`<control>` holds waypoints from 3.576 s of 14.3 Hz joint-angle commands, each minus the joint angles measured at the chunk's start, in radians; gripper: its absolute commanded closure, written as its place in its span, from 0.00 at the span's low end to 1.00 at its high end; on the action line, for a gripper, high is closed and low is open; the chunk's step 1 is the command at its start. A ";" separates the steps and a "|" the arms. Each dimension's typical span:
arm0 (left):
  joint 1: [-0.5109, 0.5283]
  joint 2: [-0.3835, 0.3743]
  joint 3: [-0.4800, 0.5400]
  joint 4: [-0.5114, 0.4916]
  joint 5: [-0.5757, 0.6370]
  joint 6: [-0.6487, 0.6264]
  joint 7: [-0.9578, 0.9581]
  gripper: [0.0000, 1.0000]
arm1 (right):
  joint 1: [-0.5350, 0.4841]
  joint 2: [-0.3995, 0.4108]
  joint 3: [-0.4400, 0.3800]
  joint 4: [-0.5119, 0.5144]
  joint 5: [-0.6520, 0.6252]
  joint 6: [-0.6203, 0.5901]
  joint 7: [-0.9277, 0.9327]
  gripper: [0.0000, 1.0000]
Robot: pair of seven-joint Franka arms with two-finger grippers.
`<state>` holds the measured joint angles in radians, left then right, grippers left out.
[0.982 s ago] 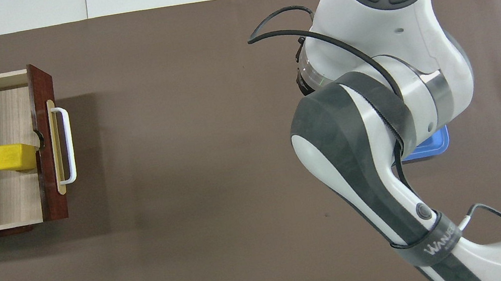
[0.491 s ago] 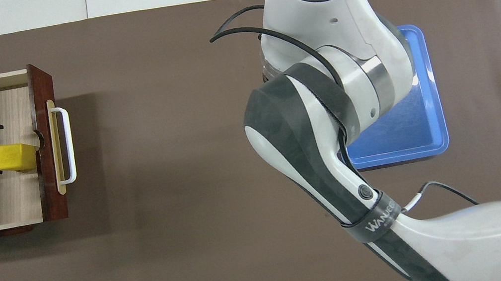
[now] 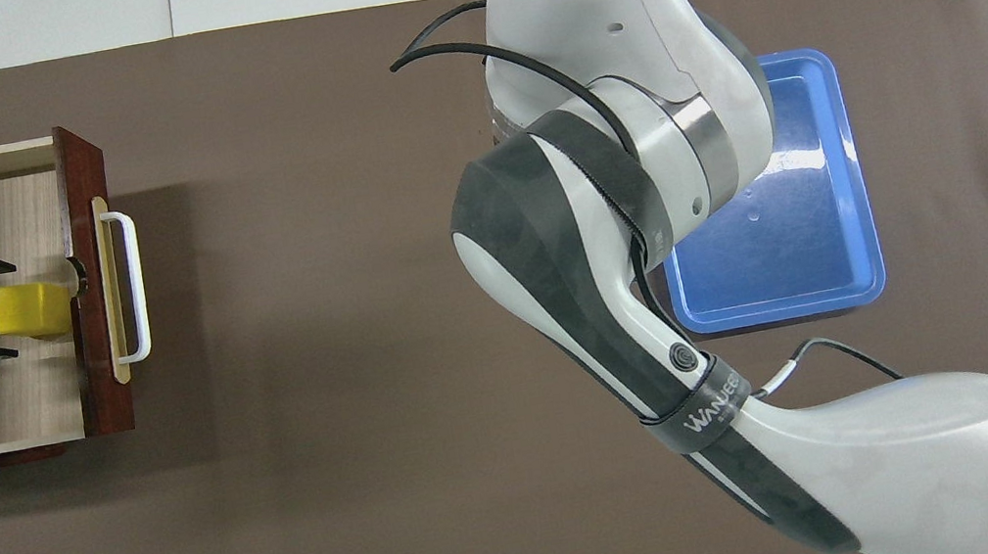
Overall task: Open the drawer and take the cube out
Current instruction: 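Lower the left gripper into the drawer and grasp the yellow cube, then lift the yellow cube out of the drawer with the left gripper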
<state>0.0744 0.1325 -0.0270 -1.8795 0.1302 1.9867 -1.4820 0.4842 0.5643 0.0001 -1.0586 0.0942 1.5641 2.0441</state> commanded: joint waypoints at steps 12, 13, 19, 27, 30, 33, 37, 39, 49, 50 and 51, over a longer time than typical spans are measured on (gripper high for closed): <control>0.010 -0.036 -0.005 -0.040 -0.012 0.027 0.008 1.00 | 0.016 0.019 -0.002 0.019 0.007 0.025 -0.050 0.02; 0.010 -0.028 -0.005 -0.026 -0.011 0.027 0.005 1.00 | 0.016 0.019 -0.002 0.019 0.007 0.027 -0.051 0.02; -0.001 0.010 -0.007 0.153 -0.015 -0.104 0.006 1.00 | 0.017 0.017 -0.002 0.019 -0.002 0.048 -0.048 0.02; -0.141 0.024 -0.016 0.306 -0.086 -0.284 -0.196 1.00 | 0.021 0.017 -0.003 0.019 -0.016 0.074 -0.042 0.02; -0.273 0.021 -0.013 0.318 -0.061 -0.368 -0.354 1.00 | 0.019 0.016 -0.002 0.019 -0.011 0.068 -0.044 0.02; -0.298 0.033 -0.021 0.375 -0.104 -0.382 -0.463 1.00 | 0.021 0.016 -0.002 0.019 -0.010 0.070 -0.044 0.02; -0.386 0.029 -0.019 0.347 -0.164 -0.315 -0.491 1.00 | 0.016 0.016 -0.003 0.019 -0.008 0.063 -0.045 0.02; -0.409 0.029 -0.019 0.338 -0.161 -0.312 -0.526 1.00 | 0.017 0.016 -0.003 0.019 -0.010 0.062 -0.044 0.02; -0.495 0.032 -0.019 0.316 -0.147 -0.287 -0.590 1.00 | 0.017 0.014 -0.003 0.020 -0.004 0.050 -0.047 0.02; -0.495 0.032 -0.018 0.316 -0.147 -0.281 -0.592 1.00 | 0.020 0.014 -0.002 0.025 -0.002 0.048 -0.045 0.02; -0.495 0.033 -0.019 0.315 -0.147 -0.281 -0.592 1.00 | 0.027 0.016 0.001 0.028 -0.001 0.048 -0.044 0.02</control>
<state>-0.4069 0.1704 -0.0596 -1.5503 -0.0222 1.6843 -2.0603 0.5040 0.5719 -0.0029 -1.0548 0.0904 1.6285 2.0126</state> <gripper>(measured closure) 0.449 0.013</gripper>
